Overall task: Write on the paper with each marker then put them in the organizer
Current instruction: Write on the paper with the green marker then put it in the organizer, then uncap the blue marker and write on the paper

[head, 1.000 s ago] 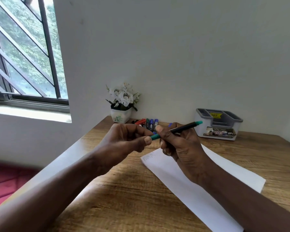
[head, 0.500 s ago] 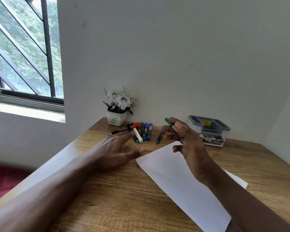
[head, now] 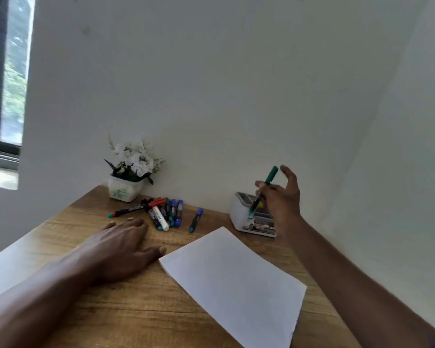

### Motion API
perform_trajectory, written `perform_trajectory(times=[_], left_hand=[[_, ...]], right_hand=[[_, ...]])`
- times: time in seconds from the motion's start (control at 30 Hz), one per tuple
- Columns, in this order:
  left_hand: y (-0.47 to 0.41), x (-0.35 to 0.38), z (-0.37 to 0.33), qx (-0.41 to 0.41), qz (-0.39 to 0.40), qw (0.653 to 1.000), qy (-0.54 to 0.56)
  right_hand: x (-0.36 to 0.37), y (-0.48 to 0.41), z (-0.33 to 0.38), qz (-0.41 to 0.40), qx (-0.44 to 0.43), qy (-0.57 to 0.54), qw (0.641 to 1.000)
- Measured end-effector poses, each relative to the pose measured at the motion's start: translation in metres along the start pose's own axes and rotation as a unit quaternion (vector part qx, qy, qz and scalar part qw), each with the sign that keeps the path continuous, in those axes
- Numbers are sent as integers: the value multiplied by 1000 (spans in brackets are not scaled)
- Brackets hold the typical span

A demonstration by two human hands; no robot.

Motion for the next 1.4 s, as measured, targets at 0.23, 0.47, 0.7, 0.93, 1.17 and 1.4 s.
perform_trajectory(times=[0.23,0.47,0.7,0.93,1.17,1.4], left_hand=[[-7,3,3,4,-15,1000,9],[-11,4,6,4,-22,1000,17],[-10,3,4,2,-22,1000,17],[-9,2,3,-1,-19,1000,14],[-4,-2,-3,0,-12,1000,14],[-3,-1,0,1,-11,1000,10]], right_hand=[[10,-57,13,-58,-118,196,972],[40,-54,-27,-40,-147,337,929],[49,-66,-54,25,-125,448,885],[44,-56,-35,1,-204,503,840],[88,-6,-30,96,-148,382,907],[134,3,-73,219,-17,463,859]])
Point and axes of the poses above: each hand's wrist, its own y-axis away from the middle knuckle, its own x-axis out of the palm, z = x × y, the point moved 5 cm from there along -y, towards the middle knuckle, and after that the axes turned 3 degrees about x, right-handed, at the moved point
